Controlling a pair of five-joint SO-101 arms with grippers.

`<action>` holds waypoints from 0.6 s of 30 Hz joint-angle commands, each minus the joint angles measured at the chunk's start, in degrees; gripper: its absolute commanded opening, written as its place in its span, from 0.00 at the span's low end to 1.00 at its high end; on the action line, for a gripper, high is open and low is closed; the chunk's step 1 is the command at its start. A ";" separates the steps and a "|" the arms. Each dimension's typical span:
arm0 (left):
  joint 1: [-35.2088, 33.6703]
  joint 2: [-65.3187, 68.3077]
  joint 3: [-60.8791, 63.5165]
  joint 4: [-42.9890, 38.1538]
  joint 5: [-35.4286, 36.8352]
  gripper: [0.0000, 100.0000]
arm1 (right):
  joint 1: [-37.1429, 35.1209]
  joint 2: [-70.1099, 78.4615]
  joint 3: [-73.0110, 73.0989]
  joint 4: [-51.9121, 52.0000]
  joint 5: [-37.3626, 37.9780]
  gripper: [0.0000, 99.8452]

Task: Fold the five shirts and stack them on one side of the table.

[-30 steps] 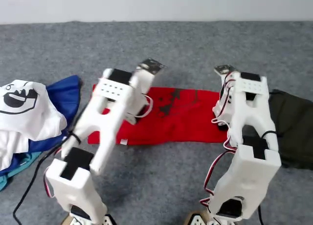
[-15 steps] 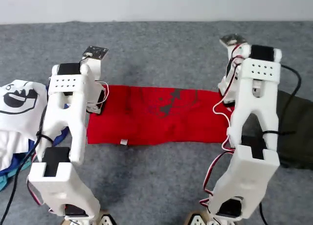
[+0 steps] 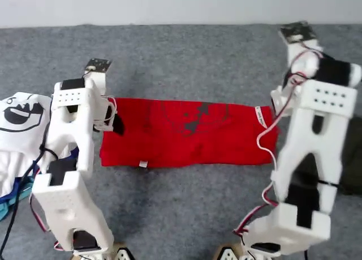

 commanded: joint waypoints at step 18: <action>-1.23 28.22 -35.21 18.37 -0.44 0.21 | 10.33 -8.92 6.33 2.33 2.90 0.01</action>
